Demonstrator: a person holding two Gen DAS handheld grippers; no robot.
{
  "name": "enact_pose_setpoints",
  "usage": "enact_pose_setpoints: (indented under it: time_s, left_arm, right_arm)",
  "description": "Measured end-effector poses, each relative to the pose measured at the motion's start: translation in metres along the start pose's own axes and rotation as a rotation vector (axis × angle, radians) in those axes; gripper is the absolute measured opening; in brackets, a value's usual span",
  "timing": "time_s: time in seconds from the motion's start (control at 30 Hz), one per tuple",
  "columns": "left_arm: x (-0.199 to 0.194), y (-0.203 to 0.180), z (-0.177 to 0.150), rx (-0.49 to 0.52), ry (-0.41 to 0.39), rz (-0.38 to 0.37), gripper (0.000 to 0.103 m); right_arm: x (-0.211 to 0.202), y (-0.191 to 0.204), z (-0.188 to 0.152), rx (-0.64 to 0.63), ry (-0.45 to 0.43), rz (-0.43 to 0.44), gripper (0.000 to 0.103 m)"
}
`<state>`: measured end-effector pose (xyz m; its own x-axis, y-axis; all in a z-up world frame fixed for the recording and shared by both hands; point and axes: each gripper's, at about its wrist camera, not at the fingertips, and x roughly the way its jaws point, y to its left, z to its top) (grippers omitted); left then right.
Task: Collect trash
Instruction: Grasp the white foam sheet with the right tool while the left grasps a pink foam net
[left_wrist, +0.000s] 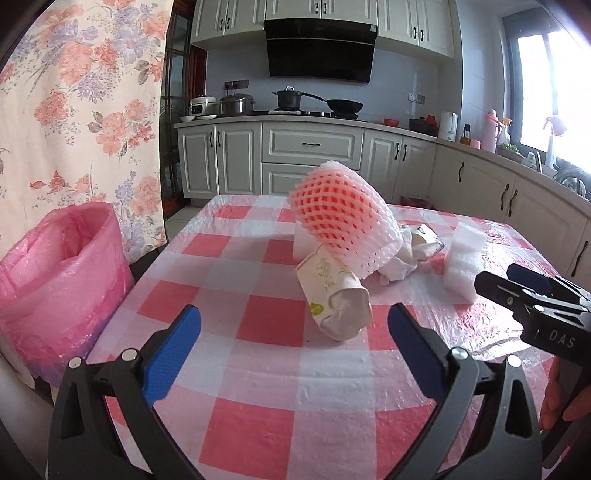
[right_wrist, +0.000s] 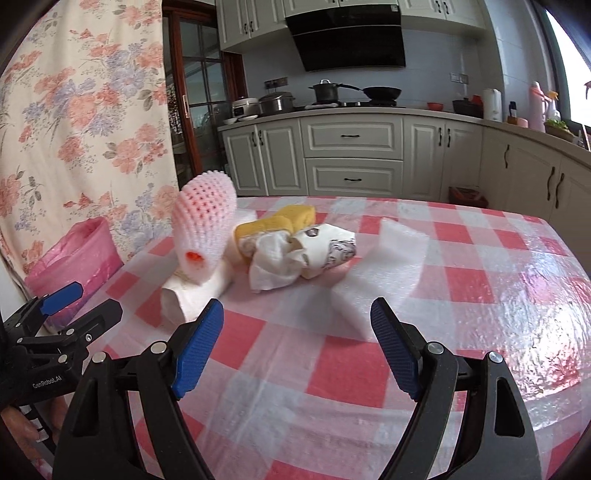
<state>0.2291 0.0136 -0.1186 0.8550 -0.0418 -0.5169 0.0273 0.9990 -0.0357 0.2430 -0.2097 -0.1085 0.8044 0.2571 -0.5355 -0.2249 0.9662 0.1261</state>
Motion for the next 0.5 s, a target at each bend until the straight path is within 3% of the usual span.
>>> enact_pose_setpoints:
  time_s: [0.5]
  left_arm:
    - [0.023, -0.011, 0.008, 0.014, 0.048, 0.03, 0.098]
  right_arm:
    - [0.013, -0.042, -0.001, 0.105, 0.068, -0.117, 0.079]
